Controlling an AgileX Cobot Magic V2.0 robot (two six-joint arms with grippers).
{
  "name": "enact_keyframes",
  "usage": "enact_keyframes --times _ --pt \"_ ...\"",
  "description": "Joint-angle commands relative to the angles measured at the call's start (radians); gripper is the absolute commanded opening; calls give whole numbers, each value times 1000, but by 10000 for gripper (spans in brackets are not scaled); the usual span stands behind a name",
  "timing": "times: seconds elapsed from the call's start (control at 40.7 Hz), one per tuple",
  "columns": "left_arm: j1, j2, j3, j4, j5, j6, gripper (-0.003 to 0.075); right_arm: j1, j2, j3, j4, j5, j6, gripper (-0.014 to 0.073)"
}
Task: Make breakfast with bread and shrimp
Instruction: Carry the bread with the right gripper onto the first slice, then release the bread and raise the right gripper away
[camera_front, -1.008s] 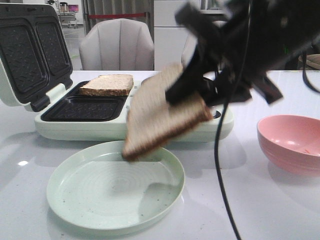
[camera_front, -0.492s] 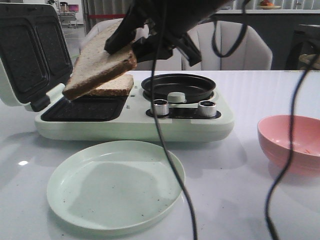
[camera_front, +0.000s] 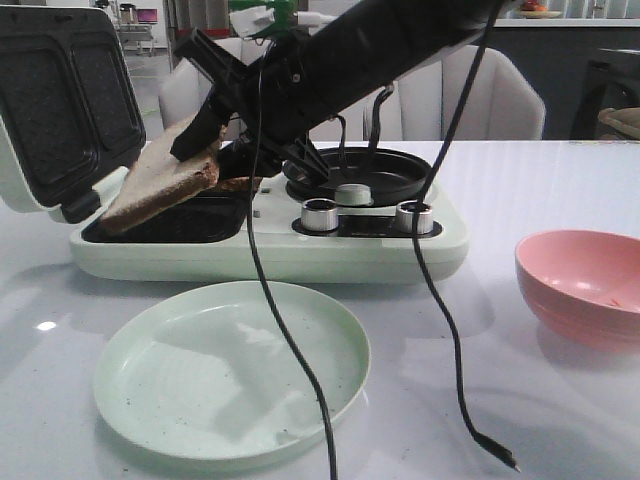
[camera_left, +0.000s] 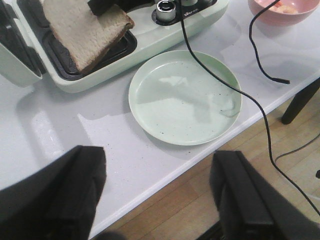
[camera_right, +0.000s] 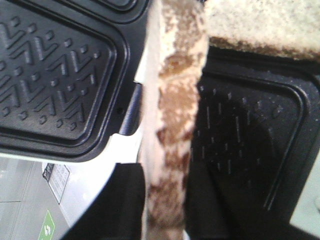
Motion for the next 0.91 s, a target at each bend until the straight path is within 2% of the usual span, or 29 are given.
enact_keyframes --times 0.0,0.074,0.32,0.443,0.565,0.738,0.885 --pt "-5 2 -26 1 -64 1 499 0 -56 -41 50 -11 -10 489" --pt "-5 2 -26 1 -64 1 499 0 -54 -41 42 -21 -10 537" --pt "-5 2 -26 1 -64 1 499 -1 -65 -41 19 -3 -10 537" --pt "-5 2 -26 1 -64 1 499 -1 -98 -41 -54 6 9 535" --pt "-5 2 -26 1 -64 1 499 -13 -146 -41 -187 5 98 532" --pt "-5 2 -26 1 -64 1 499 -37 -257 -41 -483 47 256 458" --pt "-5 2 -26 1 -64 1 499 -39 -394 -41 -720 139 331 450"
